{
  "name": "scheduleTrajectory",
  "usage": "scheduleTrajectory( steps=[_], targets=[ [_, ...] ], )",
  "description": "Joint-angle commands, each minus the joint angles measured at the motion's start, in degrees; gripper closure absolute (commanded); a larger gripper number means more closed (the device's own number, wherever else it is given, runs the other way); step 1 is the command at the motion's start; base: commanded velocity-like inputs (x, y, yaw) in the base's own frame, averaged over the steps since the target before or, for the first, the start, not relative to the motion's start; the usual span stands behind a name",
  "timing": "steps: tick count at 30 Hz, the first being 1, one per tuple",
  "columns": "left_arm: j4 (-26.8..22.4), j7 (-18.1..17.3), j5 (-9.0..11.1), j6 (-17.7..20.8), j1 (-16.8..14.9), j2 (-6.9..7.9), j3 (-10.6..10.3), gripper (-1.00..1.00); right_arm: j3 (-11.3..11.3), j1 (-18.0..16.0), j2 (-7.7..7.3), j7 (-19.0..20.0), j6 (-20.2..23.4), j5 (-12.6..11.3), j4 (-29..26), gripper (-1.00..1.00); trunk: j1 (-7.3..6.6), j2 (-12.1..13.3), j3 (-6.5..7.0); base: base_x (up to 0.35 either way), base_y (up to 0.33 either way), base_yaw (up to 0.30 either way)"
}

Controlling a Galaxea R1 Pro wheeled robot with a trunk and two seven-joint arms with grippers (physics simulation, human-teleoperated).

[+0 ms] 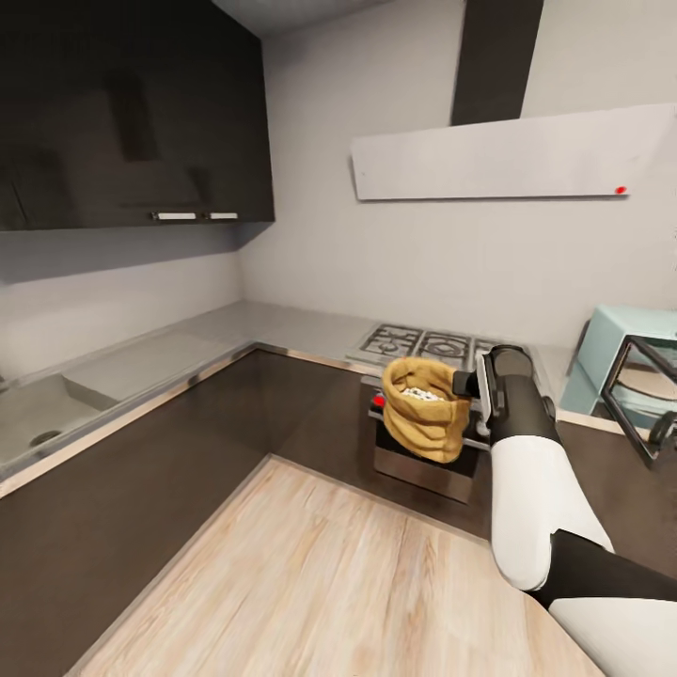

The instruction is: In the kitchen, take the popcorn bag from the countertop, put it into the microwave, and heat it until the popcorn is cooked so the cooked popcorn ends up inside the bag.

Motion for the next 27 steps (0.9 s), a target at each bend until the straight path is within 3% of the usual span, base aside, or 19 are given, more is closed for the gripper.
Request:
scheduleTrajectory(
  steps=[1,7,9,13,27],
  targets=[
    [-0.1,0.15,0.19,-0.08,0.02,-0.05,0.01,-1.0,-0.17,0.07,0.06,0.12,0.16,0.18,-0.09,1.0,-0.03,-0.05,-0.07,-0.323,0.093,0.0],
    [-0.13,0.15,0.19,-0.08,0.0,0.01,0.05,-1.0,-0.25,0.31,-0.02,-0.01,0.16,0.22,-0.04,1.0,-0.03,-0.05,-0.07,-0.322,0.023,-0.016],
    [-0.14,0.13,0.19,-0.08,0.01,0.07,0.09,-1.0,-0.2,0.31,-0.83,-0.02,0.16,0.23,-0.04,1.0,-0.03,-0.05,-0.07,-0.207,0.001,-0.206],
    [-0.22,0.14,0.19,-0.08,0.0,0.09,0.1,-1.0,-0.17,0.31,-1.73,0.04,0.16,0.23,-0.04,1.0,-0.03,-0.05,-0.07,-0.031,0.0,-0.279],
    [-0.18,0.02,0.07,-0.08,0.02,0.1,0.06,-1.0,-0.16,0.31,-1.78,-0.05,0.16,0.16,0.04,1.0,-0.03,-0.05,-0.07,0.0,0.0,-0.29]
  ],
)
